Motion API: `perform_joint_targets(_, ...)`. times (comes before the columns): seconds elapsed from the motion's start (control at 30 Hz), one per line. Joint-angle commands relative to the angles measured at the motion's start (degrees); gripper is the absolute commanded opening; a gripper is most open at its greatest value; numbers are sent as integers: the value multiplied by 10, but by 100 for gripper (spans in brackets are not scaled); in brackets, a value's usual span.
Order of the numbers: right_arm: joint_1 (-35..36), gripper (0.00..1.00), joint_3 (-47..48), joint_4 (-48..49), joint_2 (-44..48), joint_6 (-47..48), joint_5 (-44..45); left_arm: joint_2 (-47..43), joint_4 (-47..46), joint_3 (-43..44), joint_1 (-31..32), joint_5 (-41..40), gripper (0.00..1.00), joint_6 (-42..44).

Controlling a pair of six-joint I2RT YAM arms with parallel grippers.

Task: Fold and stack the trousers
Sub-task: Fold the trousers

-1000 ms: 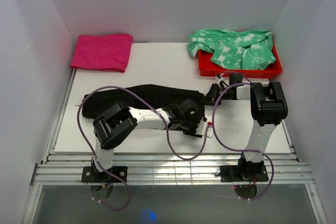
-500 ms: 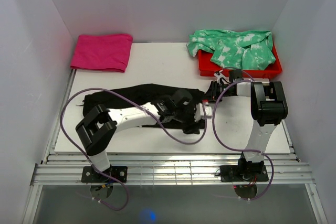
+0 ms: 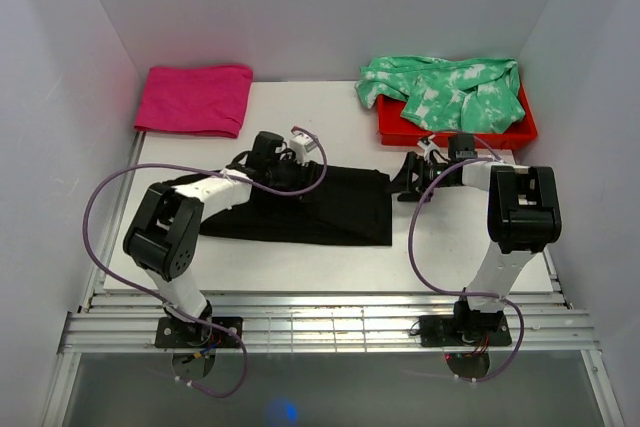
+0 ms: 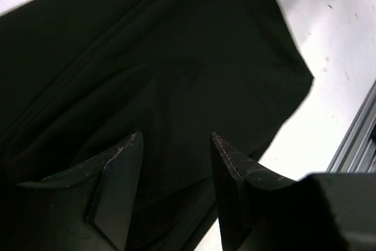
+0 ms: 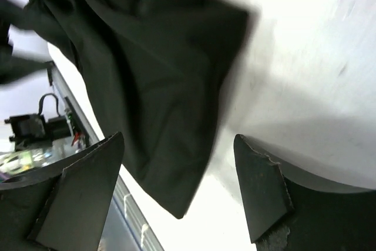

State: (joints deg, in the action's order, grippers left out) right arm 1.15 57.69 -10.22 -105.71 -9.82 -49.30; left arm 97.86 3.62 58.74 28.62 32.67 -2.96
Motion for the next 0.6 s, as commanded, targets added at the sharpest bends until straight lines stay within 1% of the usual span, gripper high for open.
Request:
perform_joint_targets(0.0, 3, 81, -35, -35, -11, 14, -30, 11, -31, -20, -46, 45, 60, -89)
perform_joint_targets(0.03, 5, 81, -39, -34, -19, 16, -31, 16, -49, -23, -59, 55, 60, -99)
perform_joint_targets(0.07, 4, 81, -45, -31, -34, 19, -32, 27, -57, -34, -66, 85, 60, -111)
perform_joint_targets(0.1, 4, 81, -48, -27, -41, 23, -36, 30, -69, -38, -72, 96, 60, -135)
perform_joint_targets(0.2, 6, 80, -66, 30, -56, 10, -49, 44, -105, -58, -90, 141, 59, -165)
perform_joint_targets(0.23, 7, 79, -71, 63, -60, 0, -57, 47, -113, -60, -95, 152, 59, -180)
perform_joint_targets(0.27, 8, 72, -72, 73, -71, -14, -63, 49, -118, -61, -99, 164, 60, -186)
perform_joint_targets(0.3, 10, 68, -74, 81, -77, -17, -78, 51, -119, -57, -102, 179, 60, -188)
perform_joint_targets(0.37, 11, 63, -79, 95, -84, -20, -84, 46, -120, -52, -107, 194, 60, -193)
perform_joint_targets(0.43, 10, 65, -79, 81, -85, 2, -76, 30, -121, -49, -111, 204, 61, -193)
perform_joint_targets(0.47, 9, 68, -79, 68, -82, 15, -74, 24, -120, -47, -112, 205, 61, -191)
perform_joint_targets(0.5, 2, 69, -90, 67, -78, 31, -70, 20, -113, -43, -114, 202, 61, -188)
perform_joint_targets(0.57, -4, 73, -105, 84, -61, 31, -76, 11, -105, -41, -117, 198, 61, -180)
